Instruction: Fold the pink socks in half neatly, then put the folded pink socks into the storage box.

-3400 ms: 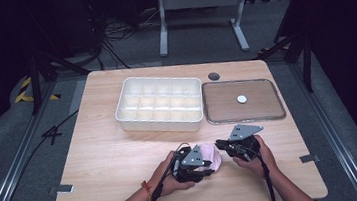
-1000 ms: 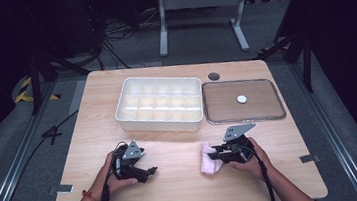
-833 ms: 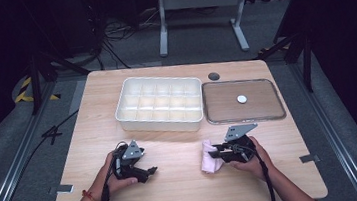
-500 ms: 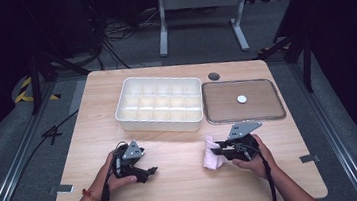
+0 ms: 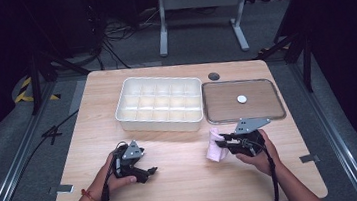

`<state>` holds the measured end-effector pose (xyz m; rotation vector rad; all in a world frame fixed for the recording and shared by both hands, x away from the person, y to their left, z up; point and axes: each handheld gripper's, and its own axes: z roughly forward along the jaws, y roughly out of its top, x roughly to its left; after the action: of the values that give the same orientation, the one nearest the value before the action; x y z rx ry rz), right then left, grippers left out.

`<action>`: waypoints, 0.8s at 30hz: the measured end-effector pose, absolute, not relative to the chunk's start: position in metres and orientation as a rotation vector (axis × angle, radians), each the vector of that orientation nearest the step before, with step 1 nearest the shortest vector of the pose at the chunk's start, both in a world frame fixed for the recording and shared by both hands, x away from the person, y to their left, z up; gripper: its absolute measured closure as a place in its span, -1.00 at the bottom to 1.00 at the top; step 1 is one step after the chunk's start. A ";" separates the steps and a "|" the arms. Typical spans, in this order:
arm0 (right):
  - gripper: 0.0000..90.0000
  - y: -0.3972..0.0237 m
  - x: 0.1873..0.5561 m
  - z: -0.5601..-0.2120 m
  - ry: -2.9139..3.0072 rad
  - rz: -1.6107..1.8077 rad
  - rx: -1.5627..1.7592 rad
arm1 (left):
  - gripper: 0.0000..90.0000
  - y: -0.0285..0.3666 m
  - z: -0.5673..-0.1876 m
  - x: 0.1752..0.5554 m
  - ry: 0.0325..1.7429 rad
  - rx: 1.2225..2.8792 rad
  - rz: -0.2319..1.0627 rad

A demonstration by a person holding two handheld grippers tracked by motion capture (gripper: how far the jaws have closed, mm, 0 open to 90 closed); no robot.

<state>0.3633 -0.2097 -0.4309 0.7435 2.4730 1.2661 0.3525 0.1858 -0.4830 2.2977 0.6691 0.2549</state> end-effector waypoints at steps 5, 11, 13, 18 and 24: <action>0.62 -0.213 0.362 -0.425 2.442 1.284 0.735 | -0.66 0.186 -0.483 0.352 0.677 2.295 0.254; 0.62 -0.216 0.362 -0.417 2.407 1.304 0.738 | -0.66 0.186 -0.483 0.351 0.678 2.292 0.250; 0.62 -0.217 0.362 -0.416 2.404 1.308 0.738 | -0.66 0.186 -0.483 0.351 0.683 2.291 0.253; 0.62 -0.214 0.362 -0.412 2.392 1.307 0.724 | -0.66 0.186 -0.483 0.351 0.678 2.295 0.255; 0.62 -0.211 0.364 -0.408 2.381 1.297 0.723 | -0.68 0.186 -0.484 0.352 0.665 2.294 0.244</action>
<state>0.3644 -0.2107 -0.4076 0.7226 2.3809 1.2971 0.3519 0.1861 -0.4835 2.2938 0.6654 0.2438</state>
